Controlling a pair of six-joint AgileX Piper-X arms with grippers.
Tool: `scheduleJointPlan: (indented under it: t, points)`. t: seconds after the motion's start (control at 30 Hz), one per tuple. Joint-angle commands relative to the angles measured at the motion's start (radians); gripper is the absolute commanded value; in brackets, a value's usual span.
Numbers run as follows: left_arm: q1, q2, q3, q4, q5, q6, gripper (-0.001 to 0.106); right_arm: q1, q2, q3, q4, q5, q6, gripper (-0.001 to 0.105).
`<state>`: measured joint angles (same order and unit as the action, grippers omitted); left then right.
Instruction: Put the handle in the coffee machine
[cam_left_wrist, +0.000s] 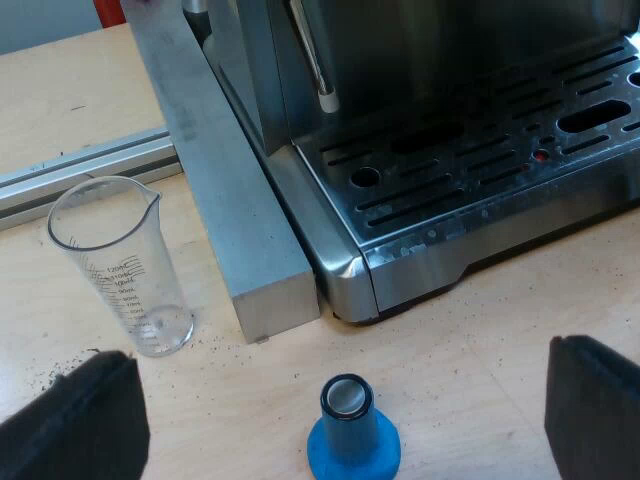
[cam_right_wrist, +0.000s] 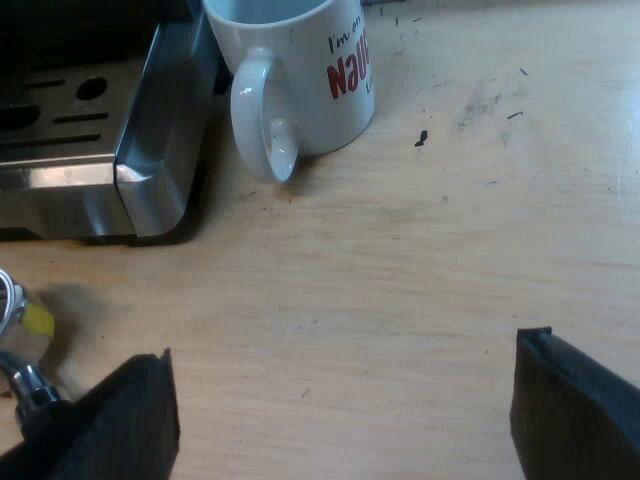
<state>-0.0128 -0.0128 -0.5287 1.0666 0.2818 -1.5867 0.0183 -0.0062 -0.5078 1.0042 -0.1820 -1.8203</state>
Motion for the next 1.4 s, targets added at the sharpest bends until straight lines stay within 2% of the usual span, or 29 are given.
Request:
scheduleJointPlan:
  t: [0.03, 0.33, 0.4, 0.63, 0.77, 0.9, 0.93, 1.07, 1.23, 1.3, 1.33, 1.4]
  points:
    - [-0.001, -0.139, -0.002, -0.016, 0.006, -0.008, 0.082, -0.001, -0.045, -0.005, -0.001, -0.002, -0.007, 0.070]
    - [-0.001, -0.135, -0.006, -0.017, 0.006, -0.012, 0.082, -0.001, -0.039, -0.011, 0.003, 0.004, -0.007, 0.070]
    - [-0.001, -0.123, -0.021, -0.009, 0.006, -0.033, 0.082, -0.001, -0.026, -0.028, 0.015, 0.006, 0.007, 0.070]
    - [-0.039, 0.004, -0.144, 0.026, 0.058, -0.066, 0.082, 0.017, 0.106, -0.172, 0.124, 0.005, 0.021, 0.070]
    - [-0.119, 0.093, -0.202, 0.026, 0.071, -0.066, 0.082, 0.070, 0.204, -0.251, 0.182, 0.005, 0.021, 0.070]
    - [-0.185, 0.154, -0.224, 0.029, 0.086, -0.066, 0.082, 0.099, 0.254, -0.284, 0.223, 0.005, 0.016, 0.070]
    - [-0.241, 0.203, -0.234, 0.029, 0.106, -0.066, 0.082, 0.153, 0.363, -0.344, 0.293, 0.005, -0.015, 0.070]
    - [-0.327, 0.271, -0.236, 0.029, 0.132, -0.060, 0.082, 0.227, 0.474, -0.384, 0.333, 0.005, -0.041, 0.070]
    - [-0.442, 0.351, -0.236, 0.029, 0.141, 0.001, 0.081, 0.314, 0.598, -0.409, 0.354, 0.009, -0.047, 0.070]
    - [-0.456, 0.360, -0.236, 0.029, 0.141, 0.009, 0.081, 0.334, 0.625, -0.410, 0.356, 0.021, -0.047, 0.070]
    - [-0.505, 0.389, -0.236, 0.029, 0.141, 0.041, 0.081, 0.340, 0.630, -0.410, 0.356, 0.024, -0.053, 0.070]
    - [-0.554, 0.415, -0.236, 0.029, 0.141, 0.062, 0.081, 0.390, 0.698, -0.410, 0.355, 0.033, -0.064, 0.058]
